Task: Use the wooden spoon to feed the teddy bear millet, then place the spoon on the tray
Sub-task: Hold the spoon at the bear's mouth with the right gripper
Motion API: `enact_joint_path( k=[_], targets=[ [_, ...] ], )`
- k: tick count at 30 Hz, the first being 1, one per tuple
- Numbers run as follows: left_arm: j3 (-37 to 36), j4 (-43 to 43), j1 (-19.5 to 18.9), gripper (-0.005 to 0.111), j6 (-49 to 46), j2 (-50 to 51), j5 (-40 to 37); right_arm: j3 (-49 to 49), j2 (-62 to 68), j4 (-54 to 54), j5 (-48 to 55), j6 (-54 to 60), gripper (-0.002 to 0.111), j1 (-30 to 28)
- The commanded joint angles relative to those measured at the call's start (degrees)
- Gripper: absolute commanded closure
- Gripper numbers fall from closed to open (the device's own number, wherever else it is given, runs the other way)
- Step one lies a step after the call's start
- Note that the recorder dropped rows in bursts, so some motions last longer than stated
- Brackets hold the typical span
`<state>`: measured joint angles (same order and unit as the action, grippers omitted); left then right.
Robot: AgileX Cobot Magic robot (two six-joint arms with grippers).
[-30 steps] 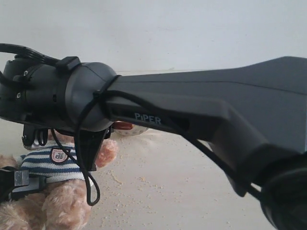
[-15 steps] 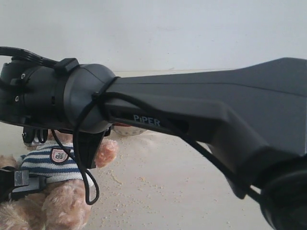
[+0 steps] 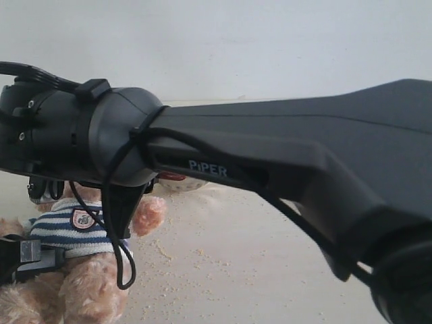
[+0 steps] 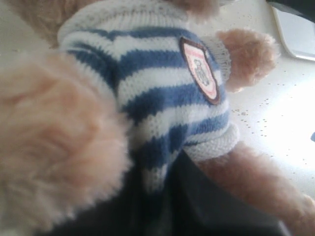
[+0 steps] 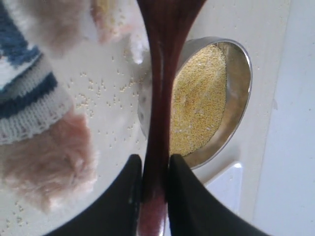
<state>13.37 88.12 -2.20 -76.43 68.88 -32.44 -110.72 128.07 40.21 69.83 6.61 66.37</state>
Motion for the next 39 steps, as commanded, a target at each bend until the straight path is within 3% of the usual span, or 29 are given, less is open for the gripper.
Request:
enact_joint_path(
  k=[1, 12, 20, 39],
  targets=[
    [-0.1, 0.8, -0.1, 0.102, -0.3, -0.7, -0.6, 0.3, -1.6, 1.0, 0.1, -2.1, 0.108, -0.1],
    [-0.1, 0.8, -0.1, 0.102, -0.3, -0.7, -0.3, 7.8, -2.9, 5.4, 0.1, -7.6, 0.109, 0.6],
    [-0.1, 0.8, -0.1, 0.102, -0.3, -0.7, -0.3, 8.1, -2.3, 15.8, 0.1, -12.2, 0.109, 3.3],
    [-0.1, 0.8, -0.1, 0.102, -0.3, -0.7, -0.6, 8.1, -2.2, 17.0, 0.1, -17.1, 0.109, 3.8]
  ],
)
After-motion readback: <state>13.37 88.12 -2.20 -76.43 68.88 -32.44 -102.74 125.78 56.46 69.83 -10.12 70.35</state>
